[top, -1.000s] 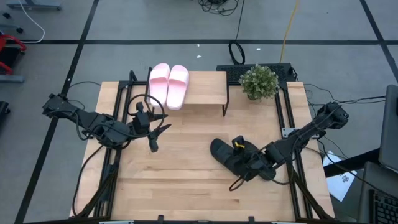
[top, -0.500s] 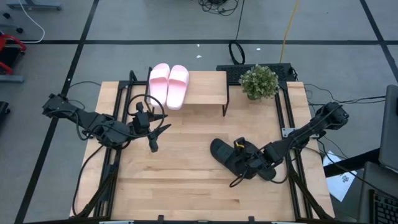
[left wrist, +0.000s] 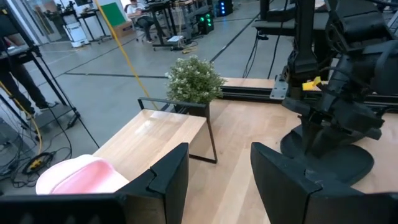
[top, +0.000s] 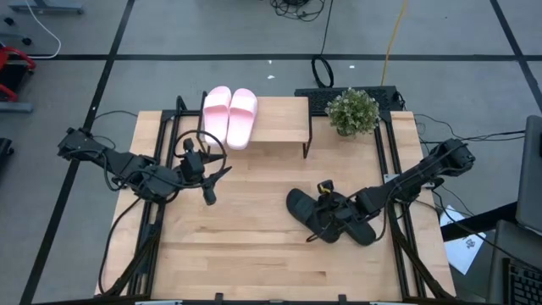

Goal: Pick and place slides into the shelf
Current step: Put the left black slide on the shelf

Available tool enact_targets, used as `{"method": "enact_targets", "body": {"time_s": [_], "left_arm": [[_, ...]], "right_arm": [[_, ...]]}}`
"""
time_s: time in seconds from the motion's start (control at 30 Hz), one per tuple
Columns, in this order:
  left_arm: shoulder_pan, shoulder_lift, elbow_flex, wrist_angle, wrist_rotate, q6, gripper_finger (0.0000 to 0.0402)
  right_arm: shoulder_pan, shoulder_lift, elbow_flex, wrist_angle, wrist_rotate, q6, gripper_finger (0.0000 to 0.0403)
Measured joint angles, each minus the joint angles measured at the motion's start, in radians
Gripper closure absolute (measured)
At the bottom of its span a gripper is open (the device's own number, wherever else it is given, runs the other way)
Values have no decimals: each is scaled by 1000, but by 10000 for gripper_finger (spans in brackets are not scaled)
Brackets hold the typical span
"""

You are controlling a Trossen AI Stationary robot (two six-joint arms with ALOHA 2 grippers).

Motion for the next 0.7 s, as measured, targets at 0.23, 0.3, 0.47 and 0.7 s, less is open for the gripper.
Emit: {"method": "enact_targets", "body": {"time_s": [0.23,0.3,0.47,0.7], "left_arm": [[0,0,0,0,0,0,227],[0,0,0,-4,0,0,227],[0,0,0,-17,0,-1,227],[0,0,0,-51,0,-6,227]], "right_arm": [[-24,19,0,30,-14,0,287],[-23,30,0,30,-35,3,287],[-16,51,0,42,-49,7,287],[-17,57,0,101,-24,7,287]]}}
